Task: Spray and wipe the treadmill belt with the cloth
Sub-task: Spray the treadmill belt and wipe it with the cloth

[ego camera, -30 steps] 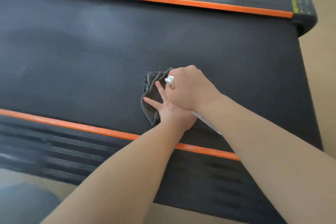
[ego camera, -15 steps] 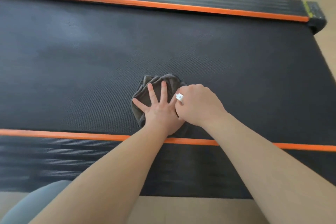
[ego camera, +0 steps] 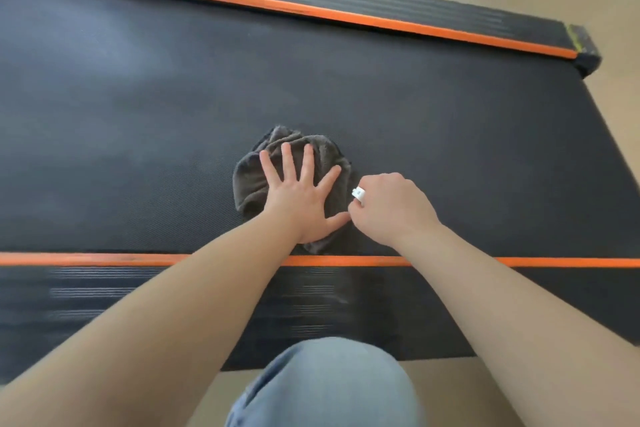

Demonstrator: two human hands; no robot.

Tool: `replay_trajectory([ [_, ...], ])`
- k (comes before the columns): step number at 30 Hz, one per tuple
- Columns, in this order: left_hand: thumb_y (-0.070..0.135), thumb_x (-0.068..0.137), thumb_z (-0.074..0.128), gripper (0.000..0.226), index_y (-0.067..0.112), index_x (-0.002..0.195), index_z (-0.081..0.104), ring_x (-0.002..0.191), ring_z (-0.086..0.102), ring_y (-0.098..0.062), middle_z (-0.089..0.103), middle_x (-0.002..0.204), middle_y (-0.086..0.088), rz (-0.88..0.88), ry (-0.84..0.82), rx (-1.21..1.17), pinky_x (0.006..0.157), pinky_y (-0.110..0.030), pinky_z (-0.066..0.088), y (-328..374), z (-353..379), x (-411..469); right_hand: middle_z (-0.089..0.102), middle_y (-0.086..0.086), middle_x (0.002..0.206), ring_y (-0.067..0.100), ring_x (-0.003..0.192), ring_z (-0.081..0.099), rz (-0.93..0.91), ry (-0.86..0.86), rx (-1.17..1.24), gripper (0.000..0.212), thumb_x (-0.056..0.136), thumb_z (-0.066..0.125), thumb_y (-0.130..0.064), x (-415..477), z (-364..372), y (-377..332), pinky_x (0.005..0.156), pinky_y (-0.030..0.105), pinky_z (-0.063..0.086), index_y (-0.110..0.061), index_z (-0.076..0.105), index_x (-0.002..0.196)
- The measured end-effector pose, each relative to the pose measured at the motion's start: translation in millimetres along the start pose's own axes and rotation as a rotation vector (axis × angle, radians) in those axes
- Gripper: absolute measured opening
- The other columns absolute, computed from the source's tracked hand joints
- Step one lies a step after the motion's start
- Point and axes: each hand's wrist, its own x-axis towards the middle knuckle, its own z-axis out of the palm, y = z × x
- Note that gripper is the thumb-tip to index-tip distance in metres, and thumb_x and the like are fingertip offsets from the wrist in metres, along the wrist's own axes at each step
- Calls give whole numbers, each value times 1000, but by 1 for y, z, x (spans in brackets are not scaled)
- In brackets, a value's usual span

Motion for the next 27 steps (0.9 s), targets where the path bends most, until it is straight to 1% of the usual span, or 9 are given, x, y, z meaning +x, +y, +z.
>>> replay_trajectory([
  [4,88,72,2,99,43,159,-4,146,-24,-54,-17,168,-16,73,44,-44,101,-83,-9,33,15,2,51,1,80,27,76,50,1,38,5,17,92,52,-32,-3,12,4,64,32,42,-19,52,81],
  [8,92,76,5,93,49,158,2,150,-21,-48,-11,170,-7,63,106,-125,102,-83,-10,26,20,-7,41,-1,65,24,69,45,-76,62,-138,36,93,49,-34,2,12,7,58,30,35,-14,41,64],
  [11,94,79,8,93,46,159,1,151,-21,-47,-10,171,-5,42,118,-127,103,-82,-10,20,22,-17,39,-3,56,13,56,36,-135,154,-2,40,87,50,-34,10,3,-2,49,26,21,-21,32,54],
  [14,95,79,12,96,44,159,-2,151,-21,-45,-9,171,-2,0,107,-129,103,-82,-10,15,17,-19,47,-2,61,9,56,43,-150,185,164,35,85,55,-37,19,-8,-15,49,26,26,-23,40,58],
  [17,95,78,10,93,48,158,0,151,-20,-45,-8,171,-1,-138,126,-147,104,-83,-9,-15,19,-22,52,-3,63,11,59,50,-214,179,231,29,86,63,-34,16,-12,-24,49,22,30,-25,47,63],
  [20,96,77,12,95,48,158,3,151,-18,-46,-7,171,-3,-426,123,-203,103,-85,-6,-70,20,-29,51,0,65,12,65,49,-214,149,225,24,88,65,-34,12,-9,-25,52,28,35,-19,58,71],
  [23,96,75,9,98,45,159,0,149,-18,-52,-11,170,-8,-570,58,-207,102,-86,-4,-91,17,-26,52,0,67,19,69,51,-197,136,176,30,88,62,-38,11,-6,-22,56,30,37,-23,49,66],
  [25,95,75,10,97,46,158,0,148,-17,-54,-10,170,-9,-450,69,-177,100,-86,-4,-73,15,-19,54,-2,66,21,72,52,-175,109,165,30,89,61,-38,12,-5,-16,59,31,40,-22,49,67],
  [27,94,77,12,94,48,158,3,149,-18,-52,-9,170,-5,-184,99,-125,100,-85,-7,-36,15,-12,56,-5,67,23,76,54,-158,104,133,26,89,61,-36,14,-4,-9,62,32,41,-20,53,69],
])
